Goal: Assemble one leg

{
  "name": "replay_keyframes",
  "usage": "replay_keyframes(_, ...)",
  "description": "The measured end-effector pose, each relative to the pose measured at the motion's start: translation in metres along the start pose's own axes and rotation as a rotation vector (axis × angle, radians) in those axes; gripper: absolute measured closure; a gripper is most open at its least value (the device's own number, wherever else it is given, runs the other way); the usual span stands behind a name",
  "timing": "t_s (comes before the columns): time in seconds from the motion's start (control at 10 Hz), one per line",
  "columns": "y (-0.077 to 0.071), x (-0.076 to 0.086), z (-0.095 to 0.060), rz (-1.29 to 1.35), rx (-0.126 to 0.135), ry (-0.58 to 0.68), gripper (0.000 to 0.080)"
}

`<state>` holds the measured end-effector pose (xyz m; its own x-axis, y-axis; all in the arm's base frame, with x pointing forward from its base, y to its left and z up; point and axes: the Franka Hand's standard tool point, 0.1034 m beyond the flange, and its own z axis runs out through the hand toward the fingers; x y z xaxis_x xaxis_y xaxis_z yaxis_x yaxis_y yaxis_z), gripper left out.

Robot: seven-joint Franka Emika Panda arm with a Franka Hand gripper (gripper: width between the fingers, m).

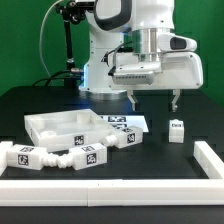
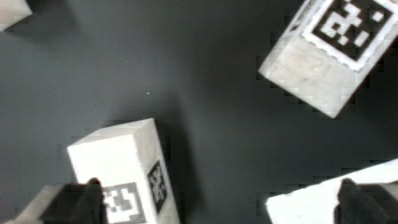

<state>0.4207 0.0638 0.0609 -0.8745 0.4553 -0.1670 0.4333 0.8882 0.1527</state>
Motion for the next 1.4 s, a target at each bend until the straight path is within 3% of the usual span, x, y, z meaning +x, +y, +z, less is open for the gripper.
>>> replay_keyframes(0.2,-0.056,-0.004,-0.003,0.116,-0.039,-0.008,0.015)
replay_keyframes(0.3,-0.081,-0.002,-0.004,0.178,-0.032,-0.006,0.015)
replay_keyframes(0.4,-0.089,-0.008,-0.008,0.206,-0.026,-0.02,0.015)
replay_keyframes(1.0,-0.086,-0.007,-0.005,0.198,-0.02,-0.012,0.015)
replay_keyframes(1.1,-0.089,-0.009,-0.006,0.186,-0.027,-0.02,0.015)
replay_keyframes(1.2,-0.102,-0.023,-0.014,0.172,-0.056,-0.06,0.015)
replay_keyframes(1.4,-0.125,-0.061,-0.042,0.229,-0.106,-0.176,0.015)
